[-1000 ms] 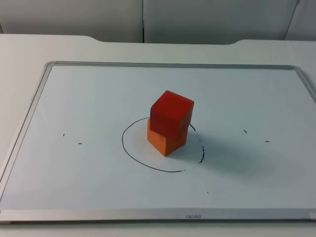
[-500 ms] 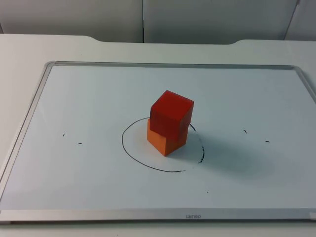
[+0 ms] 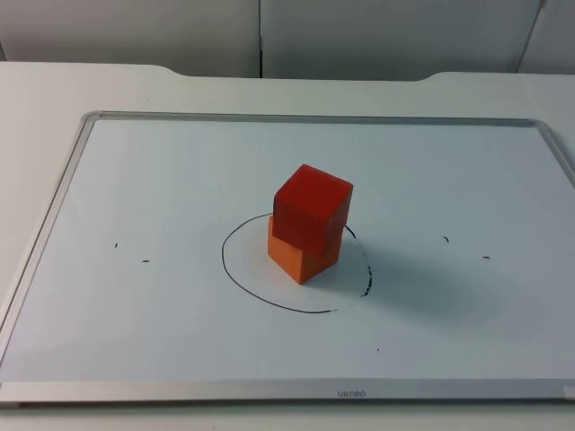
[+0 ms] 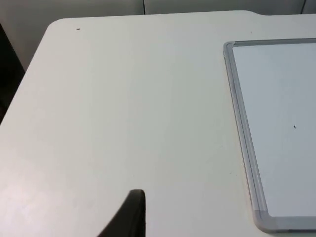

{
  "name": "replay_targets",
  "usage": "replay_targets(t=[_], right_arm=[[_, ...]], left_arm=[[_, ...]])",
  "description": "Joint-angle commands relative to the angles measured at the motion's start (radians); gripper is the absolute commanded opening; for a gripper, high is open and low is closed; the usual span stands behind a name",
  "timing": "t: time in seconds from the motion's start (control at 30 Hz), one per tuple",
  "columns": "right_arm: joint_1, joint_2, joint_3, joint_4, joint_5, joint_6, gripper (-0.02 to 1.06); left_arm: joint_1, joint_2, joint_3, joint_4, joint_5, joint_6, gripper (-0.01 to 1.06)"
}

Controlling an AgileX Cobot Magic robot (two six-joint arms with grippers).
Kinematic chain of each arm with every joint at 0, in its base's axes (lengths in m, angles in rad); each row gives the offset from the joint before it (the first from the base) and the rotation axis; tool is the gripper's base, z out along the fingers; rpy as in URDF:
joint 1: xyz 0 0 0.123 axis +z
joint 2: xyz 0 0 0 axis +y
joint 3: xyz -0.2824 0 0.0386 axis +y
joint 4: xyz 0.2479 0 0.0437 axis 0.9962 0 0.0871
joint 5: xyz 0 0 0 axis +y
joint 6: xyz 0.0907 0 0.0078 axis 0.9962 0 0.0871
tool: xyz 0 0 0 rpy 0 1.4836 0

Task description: Pick up one cube with the left hand and another cube with the right hand. First place the cube in the right hand at the target position, then stack the cube in the left hand on top.

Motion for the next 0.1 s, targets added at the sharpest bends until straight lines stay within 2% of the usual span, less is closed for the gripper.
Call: replay_targets(t=[0.0, 0.07], right_arm=[[-0.017, -0.005, 0.007, 0.004, -0.011, 0.003, 1.05], [-0.036, -0.005, 0.007, 0.004, -0.011, 0.003, 1.05]], left_arm=[[0.0, -0.005, 0.001, -0.004, -0.008, 0.0, 1.05], [0.0, -0.005, 0.001, -0.004, -0.008, 0.0, 1.05]])
